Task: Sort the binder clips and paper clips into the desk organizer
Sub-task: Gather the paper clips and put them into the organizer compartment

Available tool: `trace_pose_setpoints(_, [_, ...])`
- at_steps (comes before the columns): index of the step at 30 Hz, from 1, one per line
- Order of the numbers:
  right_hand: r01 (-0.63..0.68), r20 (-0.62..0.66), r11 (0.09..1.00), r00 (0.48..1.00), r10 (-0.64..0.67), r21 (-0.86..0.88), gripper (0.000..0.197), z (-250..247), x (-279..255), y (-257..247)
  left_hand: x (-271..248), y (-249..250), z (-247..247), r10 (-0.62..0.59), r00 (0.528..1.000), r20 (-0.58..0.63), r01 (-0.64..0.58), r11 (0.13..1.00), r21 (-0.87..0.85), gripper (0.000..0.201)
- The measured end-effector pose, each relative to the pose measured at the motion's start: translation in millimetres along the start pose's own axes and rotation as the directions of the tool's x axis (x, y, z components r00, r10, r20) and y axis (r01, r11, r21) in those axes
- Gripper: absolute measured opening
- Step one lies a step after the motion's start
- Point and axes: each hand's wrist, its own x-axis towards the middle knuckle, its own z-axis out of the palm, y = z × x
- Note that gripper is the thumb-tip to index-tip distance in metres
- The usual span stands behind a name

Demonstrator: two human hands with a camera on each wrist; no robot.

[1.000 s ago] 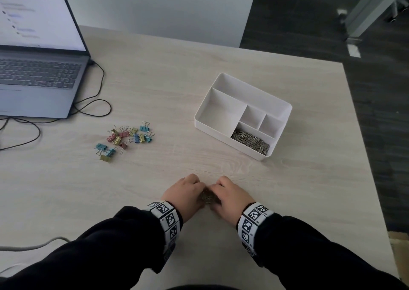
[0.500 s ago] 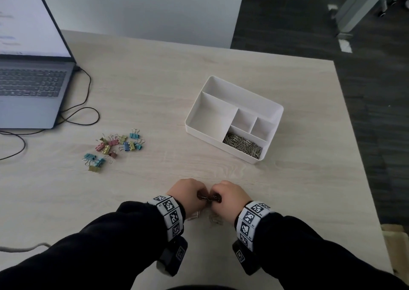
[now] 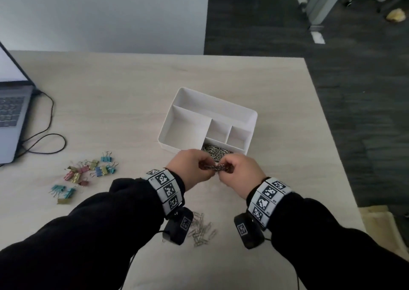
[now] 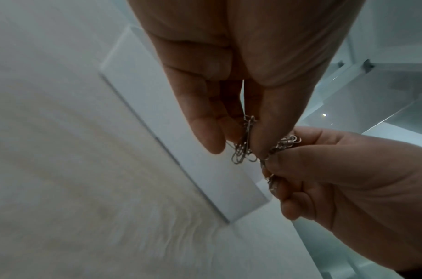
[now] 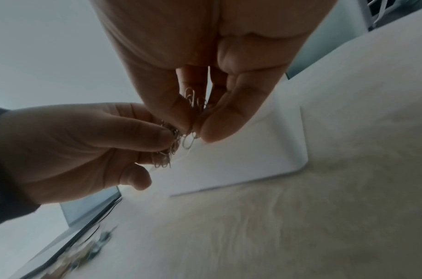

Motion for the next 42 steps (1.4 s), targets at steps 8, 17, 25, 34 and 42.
trace_pose_setpoints(8, [-0.062, -0.086, 0.995, 0.995, 0.055, -0.075, 0.010, -20, 32, 6, 45, 17, -9, 0.027, 0.997, -0.076, -0.019, 0.994, 0.110, 0.016])
trace_pose_setpoints(17, [-0.009, -0.085, 0.998, 0.996, 0.004, -0.066, 0.009, -19, 22, 15, 31, 6, -14, -0.013, 0.995, -0.103, 0.023, 0.995, 0.092, 0.012])
trace_pose_setpoints(25, [0.082, -0.040, 0.993, 0.995, -0.086, -0.089, 0.008, -7, -7, 16, -19, -31, -16, -0.089, 0.996, -0.006, 0.089, 0.988, 0.129, 0.006])
trace_pose_setpoints(34, [0.130, 0.450, 0.953, 0.893, 0.007, -0.274, 0.050, 59, -59, 21, -92, -84, -7, -0.339, 0.922, 0.185, 0.269, 0.907, 0.323, 0.023])
trace_pose_setpoints(42, [0.201, 0.456, 0.907, 0.890, -0.010, -0.371, 0.035, 85, -84, 13, -130, -100, 10, -0.317, 0.928, 0.198, 0.196, 0.863, 0.466, 0.031])
